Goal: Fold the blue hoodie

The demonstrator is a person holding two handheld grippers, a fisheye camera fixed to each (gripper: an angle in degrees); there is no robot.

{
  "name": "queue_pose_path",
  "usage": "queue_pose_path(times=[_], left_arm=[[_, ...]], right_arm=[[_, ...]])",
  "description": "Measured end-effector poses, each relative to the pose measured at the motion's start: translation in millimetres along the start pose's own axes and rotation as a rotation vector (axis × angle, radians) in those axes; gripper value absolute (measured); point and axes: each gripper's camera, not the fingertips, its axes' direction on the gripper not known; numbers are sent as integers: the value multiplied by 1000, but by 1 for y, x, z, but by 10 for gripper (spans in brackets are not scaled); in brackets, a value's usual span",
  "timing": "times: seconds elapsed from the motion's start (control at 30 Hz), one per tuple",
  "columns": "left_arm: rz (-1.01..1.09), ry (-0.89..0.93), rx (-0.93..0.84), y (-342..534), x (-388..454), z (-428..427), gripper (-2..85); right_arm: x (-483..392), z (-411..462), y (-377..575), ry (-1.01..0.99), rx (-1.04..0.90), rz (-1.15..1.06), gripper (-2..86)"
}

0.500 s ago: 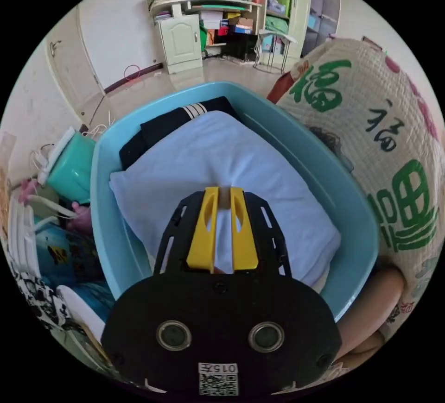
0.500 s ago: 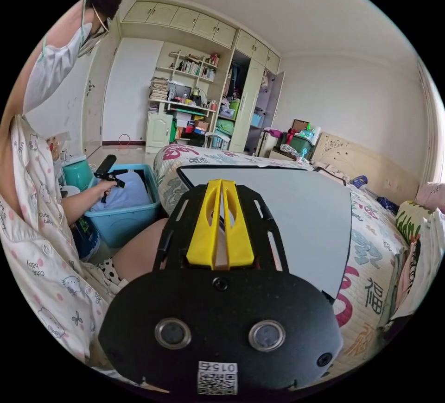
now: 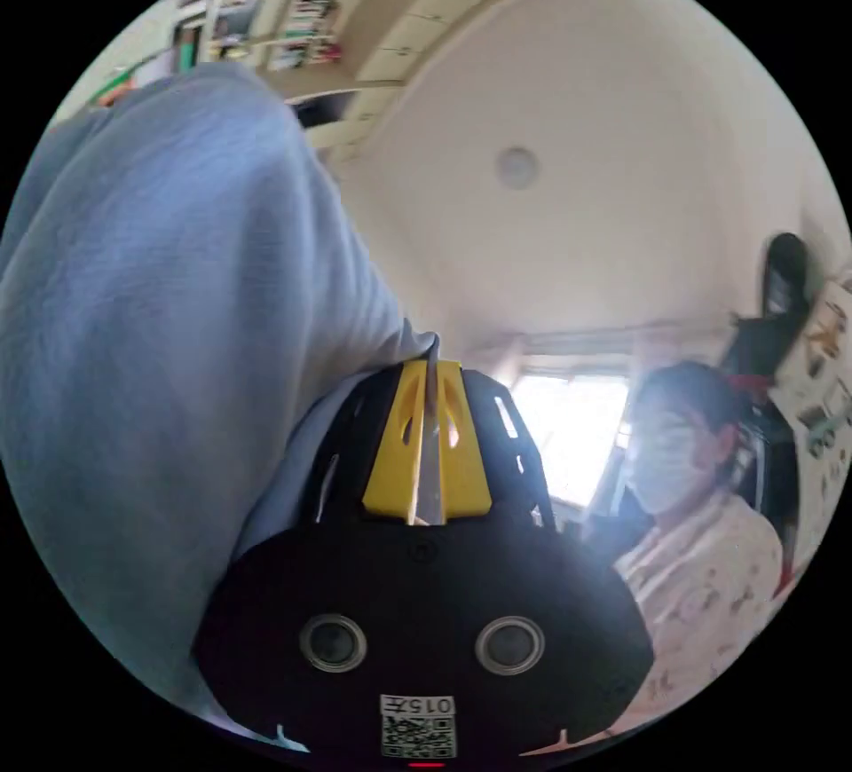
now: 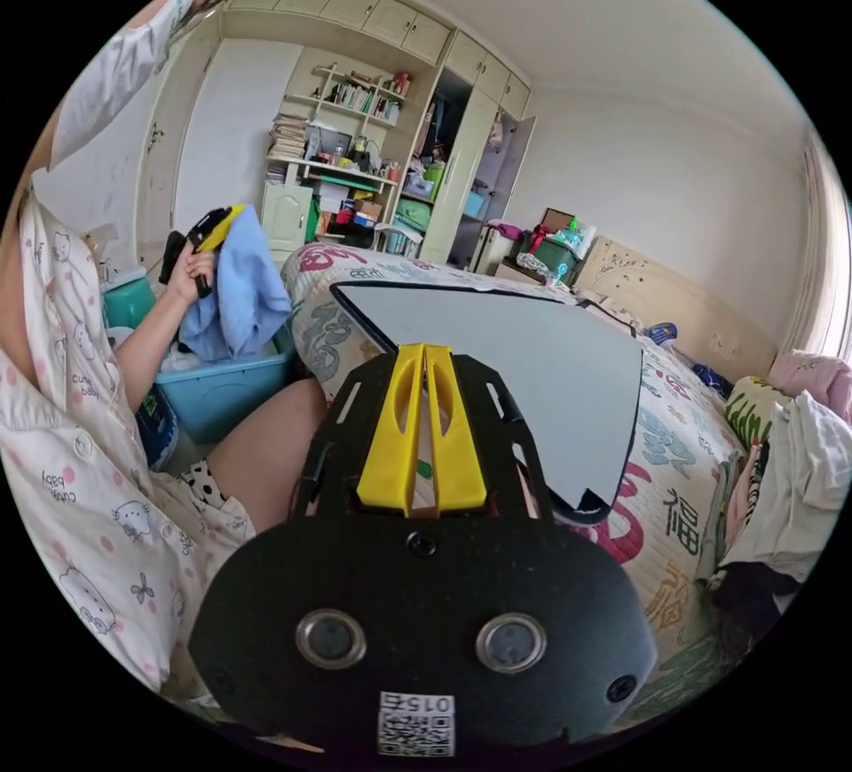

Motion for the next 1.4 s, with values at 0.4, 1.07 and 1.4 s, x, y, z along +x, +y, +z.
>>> queue_pose_path(times=[0.4, 1.07, 1.4], left_arm=[[-24, 362, -898, 84, 111, 345, 4], [53, -502, -408, 133, 141, 68, 68], [59, -494, -494, 161, 130, 77, 67]], right_arm=[[35, -52, -19, -74, 215, 166, -10], [7, 83, -188, 2, 24, -82, 113], [55, 96, -243, 101, -25, 23, 16]])
